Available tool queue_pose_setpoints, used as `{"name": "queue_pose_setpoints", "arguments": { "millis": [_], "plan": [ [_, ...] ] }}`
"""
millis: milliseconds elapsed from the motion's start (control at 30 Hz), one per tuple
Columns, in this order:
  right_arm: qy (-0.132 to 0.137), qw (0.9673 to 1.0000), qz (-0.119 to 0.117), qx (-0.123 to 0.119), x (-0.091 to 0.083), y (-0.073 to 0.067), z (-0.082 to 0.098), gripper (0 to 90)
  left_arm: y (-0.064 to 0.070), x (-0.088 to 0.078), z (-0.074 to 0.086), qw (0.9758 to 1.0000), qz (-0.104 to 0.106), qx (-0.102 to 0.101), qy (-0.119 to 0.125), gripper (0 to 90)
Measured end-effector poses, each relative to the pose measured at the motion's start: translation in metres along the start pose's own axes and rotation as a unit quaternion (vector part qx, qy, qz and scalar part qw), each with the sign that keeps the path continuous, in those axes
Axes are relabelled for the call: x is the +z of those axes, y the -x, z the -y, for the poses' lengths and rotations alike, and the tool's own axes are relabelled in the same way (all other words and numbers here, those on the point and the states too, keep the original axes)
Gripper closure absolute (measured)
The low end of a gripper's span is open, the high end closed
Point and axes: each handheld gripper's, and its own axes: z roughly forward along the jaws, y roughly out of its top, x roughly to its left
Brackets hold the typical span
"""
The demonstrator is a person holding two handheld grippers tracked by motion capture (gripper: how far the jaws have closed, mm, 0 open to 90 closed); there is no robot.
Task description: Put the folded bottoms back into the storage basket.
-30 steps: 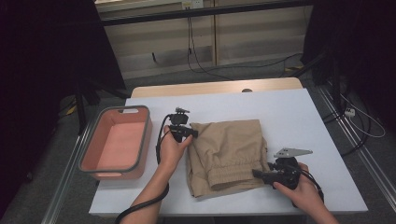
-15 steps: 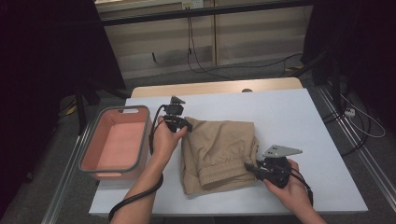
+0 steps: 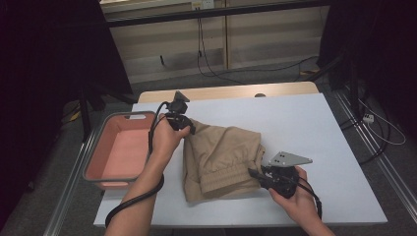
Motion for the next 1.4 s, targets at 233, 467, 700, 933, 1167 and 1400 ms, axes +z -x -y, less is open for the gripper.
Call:
{"name": "queue_pose_setpoints", "arguments": {
  "millis": [233,467,700,933,1167,1400],
  "plan": [
    [0.019,0.9998,-0.008,-0.002,0.0,-0.007,-0.009,74.6,-0.001,-0.015,-0.008,0.9999,-0.008,0.0,-0.007,84.9],
    [0.034,0.9993,-0.014,-0.006,0.004,-0.013,-0.017,74.7,-0.006,-0.028,-0.013,0.9998,-0.016,-0.003,-0.01,84.9],
    [0.041,0.9989,-0.02,-0.008,0.009,-0.018,-0.021,74.7,-0.011,-0.035,-0.016,0.9995,-0.022,-0.005,-0.02,85.0],
    [0.051,0.9984,-0.021,-0.014,0.011,-0.021,-0.025,74.6,-0.012,-0.043,-0.02,0.9992,-0.032,-0.003,-0.022,85.0],
    [0.058,0.9979,-0.024,-0.014,0.012,-0.023,-0.028,74.6,-0.009,-0.052,-0.025,0.9988,-0.039,-0.002,-0.028,85.0],
    [0.063,0.9976,-0.024,-0.016,0.011,-0.024,-0.033,74.6,-0.008,-0.059,-0.029,0.9984,-0.044,-0.004,-0.034,85.0]
  ]
}}
